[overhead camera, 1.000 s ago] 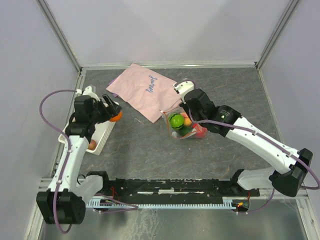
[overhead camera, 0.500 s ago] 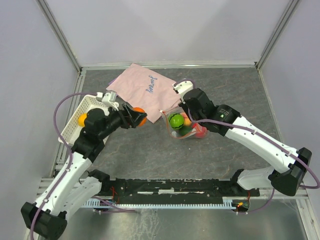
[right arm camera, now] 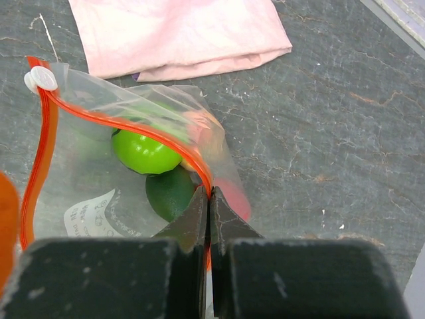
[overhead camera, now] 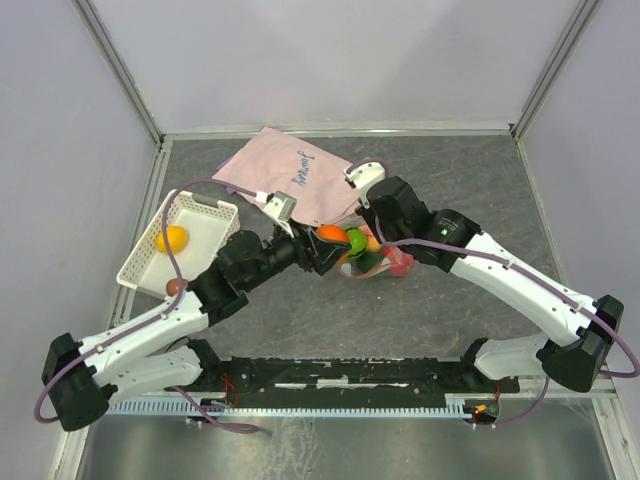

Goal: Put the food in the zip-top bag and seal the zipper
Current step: Place the fake fruit in the zipper food storage bag.

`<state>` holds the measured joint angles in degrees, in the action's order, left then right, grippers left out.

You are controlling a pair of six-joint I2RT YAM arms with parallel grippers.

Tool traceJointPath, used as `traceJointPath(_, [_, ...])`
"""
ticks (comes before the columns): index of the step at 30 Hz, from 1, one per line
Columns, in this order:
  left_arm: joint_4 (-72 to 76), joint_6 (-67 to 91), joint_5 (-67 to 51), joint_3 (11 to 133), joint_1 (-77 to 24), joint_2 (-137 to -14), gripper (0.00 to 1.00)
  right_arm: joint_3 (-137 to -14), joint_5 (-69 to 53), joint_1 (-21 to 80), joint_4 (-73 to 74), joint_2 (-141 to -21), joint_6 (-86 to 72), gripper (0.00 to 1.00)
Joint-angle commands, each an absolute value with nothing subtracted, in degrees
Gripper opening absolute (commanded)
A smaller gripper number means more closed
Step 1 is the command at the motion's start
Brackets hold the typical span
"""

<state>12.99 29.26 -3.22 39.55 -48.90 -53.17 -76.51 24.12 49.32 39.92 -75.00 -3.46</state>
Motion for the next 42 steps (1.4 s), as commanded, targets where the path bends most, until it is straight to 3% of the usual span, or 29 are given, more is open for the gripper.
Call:
traceJointPath(1, [25.3, 21.7, 2.3, 40.3, -52.1, -57.0, 0.58, -78.9, 23.1, 49.0, 37.8, -73.7, -4.5, 0.02])
traceJointPath(13, [32.0, 16.4, 7.7, 42.6, -55.4, -68.9, 0.59, -78.6, 21.9, 49.0, 37.9, -72.6, -5.2, 0.02])
traceJointPath(25, [29.6, 22.7, 10.9, 45.2, -55.6, -76.5, 0.60, -78.3, 19.3, 49.0, 36.3, -72.1, -6.3, 0.02])
traceJointPath(33, [29.8, 25.2, 12.1, 47.5, -56.1, -80.7, 0.68, -78.3, 18.0, 49.0, 35.5, -72.6, -6.7, 0.02])
traceJointPath(42, [30.3, 27.6, 12.0, 47.5, -56.2, -82.2, 0.86, -77.5, 17.7, 49.0, 35.1, -72.3, -7.0, 0.02])
